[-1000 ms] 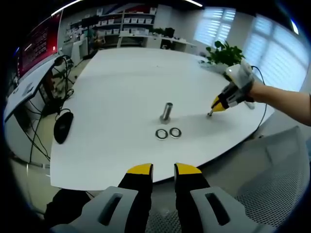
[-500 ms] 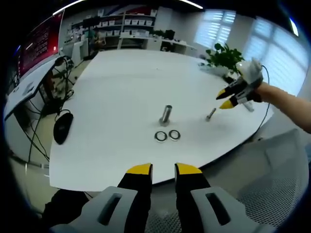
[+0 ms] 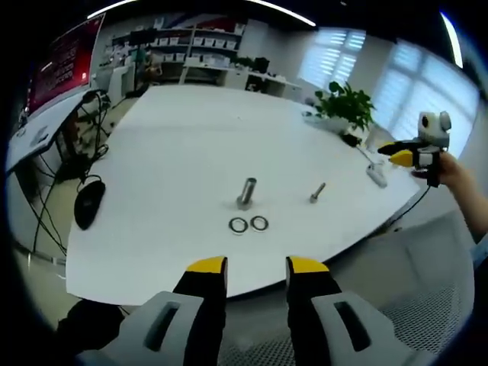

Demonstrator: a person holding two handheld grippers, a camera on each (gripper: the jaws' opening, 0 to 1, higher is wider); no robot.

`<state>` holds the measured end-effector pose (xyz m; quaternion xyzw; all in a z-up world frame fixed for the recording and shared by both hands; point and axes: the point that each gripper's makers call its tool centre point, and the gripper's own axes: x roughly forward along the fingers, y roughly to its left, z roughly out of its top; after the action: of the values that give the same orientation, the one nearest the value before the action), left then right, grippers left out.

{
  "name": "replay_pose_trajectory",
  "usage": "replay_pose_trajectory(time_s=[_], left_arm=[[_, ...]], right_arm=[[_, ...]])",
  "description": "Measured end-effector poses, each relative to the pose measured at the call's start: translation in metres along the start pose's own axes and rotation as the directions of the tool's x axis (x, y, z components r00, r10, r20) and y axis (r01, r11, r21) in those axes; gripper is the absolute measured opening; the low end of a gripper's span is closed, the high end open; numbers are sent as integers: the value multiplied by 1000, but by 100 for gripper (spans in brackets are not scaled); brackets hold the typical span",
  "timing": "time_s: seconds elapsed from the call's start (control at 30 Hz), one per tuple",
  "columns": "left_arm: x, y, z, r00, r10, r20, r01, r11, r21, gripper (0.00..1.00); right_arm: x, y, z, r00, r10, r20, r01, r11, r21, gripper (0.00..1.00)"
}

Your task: Place the washer onto the threaded stud by aligning its center hole with the stud, sliding it down to the base, and recovering from edge contact or off-axis alignment until the washer reaches the visible bottom stop.

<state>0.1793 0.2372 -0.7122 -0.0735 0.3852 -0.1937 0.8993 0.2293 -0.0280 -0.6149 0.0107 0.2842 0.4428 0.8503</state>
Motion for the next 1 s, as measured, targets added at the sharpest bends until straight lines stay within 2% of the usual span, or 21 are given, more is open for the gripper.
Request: replay_pose_trajectory(time_s=[0.1, 0.23, 0.37, 0.4, 0.47, 0.57, 0.6, 0.67, 0.77, 0.83, 0.9, 0.93, 0.97, 1.0], left_arm=[[0, -1, -2, 1000, 0, -7, 0, 1000, 3, 29], [-1, -1, -2, 1000, 3, -10, -3, 1000, 2, 28], [-1, -2, -3, 1000, 0, -14, 0, 1000, 7, 28], [-1, -2, -3, 1000, -1, -16, 1, 1000, 9, 28], [-1, -2, -3, 1000, -5, -19, 5, 1000, 13, 28], [-1, -6, -2, 1000, -23, -8, 23, 1000, 16, 29], [-2, -8, 0, 999, -36, 1, 36, 999, 13, 29], [-2, -7, 1, 999, -33, 7, 33, 999, 6, 31], [-3, -11, 1, 999, -47, 6, 47, 998, 37, 30], [-2, -17, -3, 996, -84, -32, 86, 993, 83, 31], [0, -25, -3, 991, -119, -55, 125, 985, 123, 31], [0, -29, -6, 986, -138, -89, 150, 978, 147, 32], [-1, -30, -14, 973, -151, -173, 183, 966, 186, 32], [-1, -28, -17, 966, -145, -213, 187, 964, 190, 31]], right_arm=[[-19, 7, -2, 997, -5, 73, 0, 997, 77, 36], [-38, 11, -20, 994, -69, 88, 62, 994, 86, 37], [-40, 17, -44, 993, -99, 63, 93, 991, 96, 36], [-38, 19, -50, 992, -110, 64, 101, 986, 130, 35], [-35, 27, -55, 992, -102, 75, 90, 984, 154, 34], [-32, 31, -53, 980, -143, 136, 106, 964, 244, 24], [-30, 33, -53, 981, -139, 138, 98, 958, 271, 25], [-25, 37, -56, 984, -133, 116, 100, 961, 259, 25], [-20, 41, -73, 987, -156, 28, 148, 970, 191, 25], [-20, 39, -79, 981, -192, 4, 189, 970, 155, 25], [-22, 29, -83, 980, -199, -4, 198, 971, 134, 25], [-21, 30, -84, 980, -199, -4, 198, 970, 141, 25], [-22, 26, -84, 978, -209, -1, 207, 967, 150, 25], [-25, 24, -83, 976, -216, 3, 213, 962, 169, 24]])
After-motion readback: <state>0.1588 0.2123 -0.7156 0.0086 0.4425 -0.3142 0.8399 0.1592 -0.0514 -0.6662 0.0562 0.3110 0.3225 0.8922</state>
